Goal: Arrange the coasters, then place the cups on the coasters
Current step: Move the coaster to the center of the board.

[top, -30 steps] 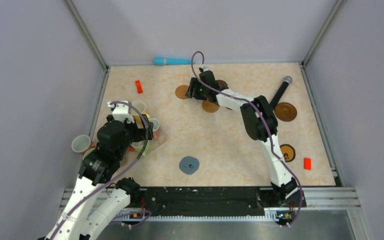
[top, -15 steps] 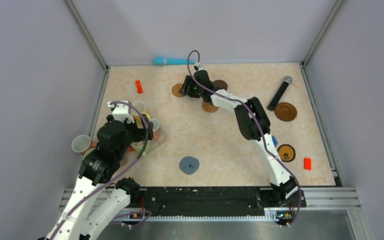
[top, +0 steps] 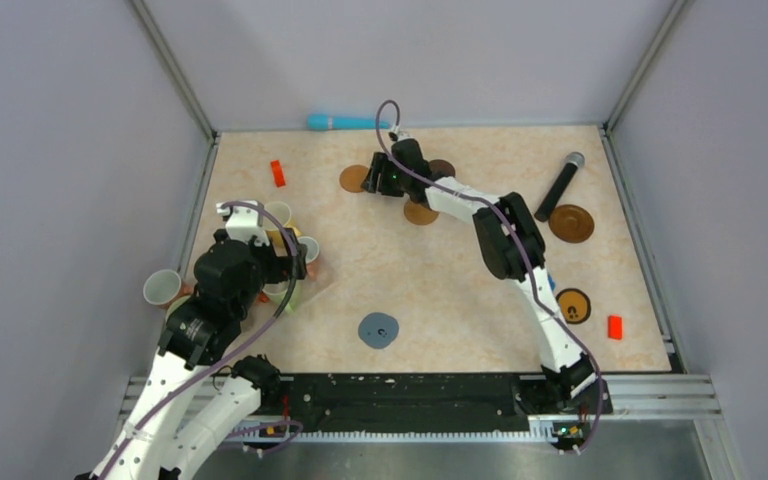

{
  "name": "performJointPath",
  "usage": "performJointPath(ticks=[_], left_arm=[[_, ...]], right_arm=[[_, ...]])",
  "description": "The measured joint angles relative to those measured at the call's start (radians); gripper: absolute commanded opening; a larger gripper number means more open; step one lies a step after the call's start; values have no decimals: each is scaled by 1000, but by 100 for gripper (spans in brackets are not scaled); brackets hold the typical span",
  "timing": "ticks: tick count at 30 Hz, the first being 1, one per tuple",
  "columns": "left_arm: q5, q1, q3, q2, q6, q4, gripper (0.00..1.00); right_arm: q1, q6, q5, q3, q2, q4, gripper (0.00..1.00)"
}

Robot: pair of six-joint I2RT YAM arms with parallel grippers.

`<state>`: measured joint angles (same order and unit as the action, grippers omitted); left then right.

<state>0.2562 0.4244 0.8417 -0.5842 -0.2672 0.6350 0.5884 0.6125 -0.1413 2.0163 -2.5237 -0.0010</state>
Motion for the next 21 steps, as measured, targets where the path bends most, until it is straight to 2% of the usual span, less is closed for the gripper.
performJointPath(ticks=[6, 14, 21], left_arm=[[0, 0, -1, -3, 0, 0, 97], [0, 0, -1, -3, 0, 0, 97], [-1, 0, -1, -3, 0, 0, 97]], right_arm=[[-30, -35, 23, -237, 208, -59, 55], [-73, -21, 196, -575, 555, -106, 55], [-113, 37, 307, -790, 671, -146, 52]])
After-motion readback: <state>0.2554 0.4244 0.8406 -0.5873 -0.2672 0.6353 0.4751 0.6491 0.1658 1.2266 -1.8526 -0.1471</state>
